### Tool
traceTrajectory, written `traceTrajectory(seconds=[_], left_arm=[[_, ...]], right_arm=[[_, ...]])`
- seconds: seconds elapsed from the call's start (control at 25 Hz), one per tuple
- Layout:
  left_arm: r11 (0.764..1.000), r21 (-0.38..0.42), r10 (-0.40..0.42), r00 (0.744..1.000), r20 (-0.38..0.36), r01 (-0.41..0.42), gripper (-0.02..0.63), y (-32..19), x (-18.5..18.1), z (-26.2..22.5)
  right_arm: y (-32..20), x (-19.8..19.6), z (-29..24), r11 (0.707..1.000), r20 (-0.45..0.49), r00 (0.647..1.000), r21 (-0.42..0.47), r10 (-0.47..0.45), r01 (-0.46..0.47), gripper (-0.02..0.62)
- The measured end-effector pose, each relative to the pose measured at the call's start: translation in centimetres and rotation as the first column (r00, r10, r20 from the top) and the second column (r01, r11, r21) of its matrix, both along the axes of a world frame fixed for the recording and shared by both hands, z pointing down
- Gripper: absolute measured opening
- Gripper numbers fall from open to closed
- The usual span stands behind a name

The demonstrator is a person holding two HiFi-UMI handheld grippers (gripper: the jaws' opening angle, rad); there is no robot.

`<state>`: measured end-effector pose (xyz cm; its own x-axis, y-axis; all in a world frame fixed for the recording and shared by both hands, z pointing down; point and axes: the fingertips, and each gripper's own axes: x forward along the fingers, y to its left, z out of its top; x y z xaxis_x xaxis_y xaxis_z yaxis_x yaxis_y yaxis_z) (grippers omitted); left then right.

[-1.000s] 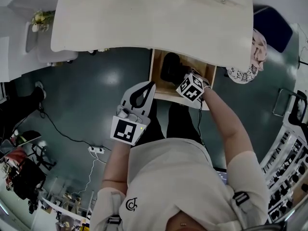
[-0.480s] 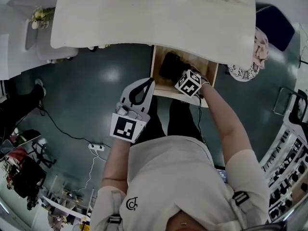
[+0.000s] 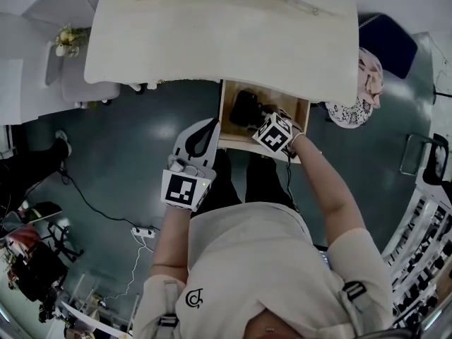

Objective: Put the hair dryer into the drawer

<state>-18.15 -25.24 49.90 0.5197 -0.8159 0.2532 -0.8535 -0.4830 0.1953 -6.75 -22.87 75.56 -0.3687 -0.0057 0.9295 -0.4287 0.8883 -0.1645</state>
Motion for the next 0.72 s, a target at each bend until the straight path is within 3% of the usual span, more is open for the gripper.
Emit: traceTrajectory(seconds=[0.12, 0.2, 0.32, 0.44, 0.56, 0.72], left_arm=[[1.000, -0.019, -0.012, 0.999, 0.030, 0.012, 0.014, 0.6, -0.8, -0.1], [1.000, -0.011, -0.017, 0.999, 0.043, 0.017, 0.014, 0.5, -1.0, -0.7], [1.000, 0.009, -0.009, 0.998, 0.064, 0.009, 0.014, 0.3, -0.9, -1.6], [1.000, 0.015, 0.002, 0.997, 0.081, -0.003, 0.014, 0.3, -0.3, -2.5], [0.999, 0.019, 0.036, 0.995, 0.097, -0.038, 0.014, 0.0, 0.5, -3.6], [0.996, 0.055, 0.065, 0.992, 0.105, -0.071, 0.014, -0.9, 1.1, -5.6]], right_arm=[[-0.9, 0.0, -4.0, 0.993, 0.056, 0.998, 0.115, 0.031, -0.037, 0.299], [-2.1, 0.2, -6.7, 0.972, 0.079, 0.996, 0.227, 0.045, -0.062, 0.155], [-3.5, 0.1, -10.5, 0.933, 0.134, 0.989, 0.342, 0.066, -0.109, 0.061], [-3.9, 0.2, -13.8, 0.903, 0.196, 0.976, 0.396, 0.094, -0.167, 0.014], [-4.4, 0.7, -17.2, 0.864, 0.255, 0.959, 0.450, 0.121, -0.228, 0.008], [-5.4, 1.9, -22.9, 0.771, 0.384, 0.907, 0.520, 0.172, -0.367, 0.008]])
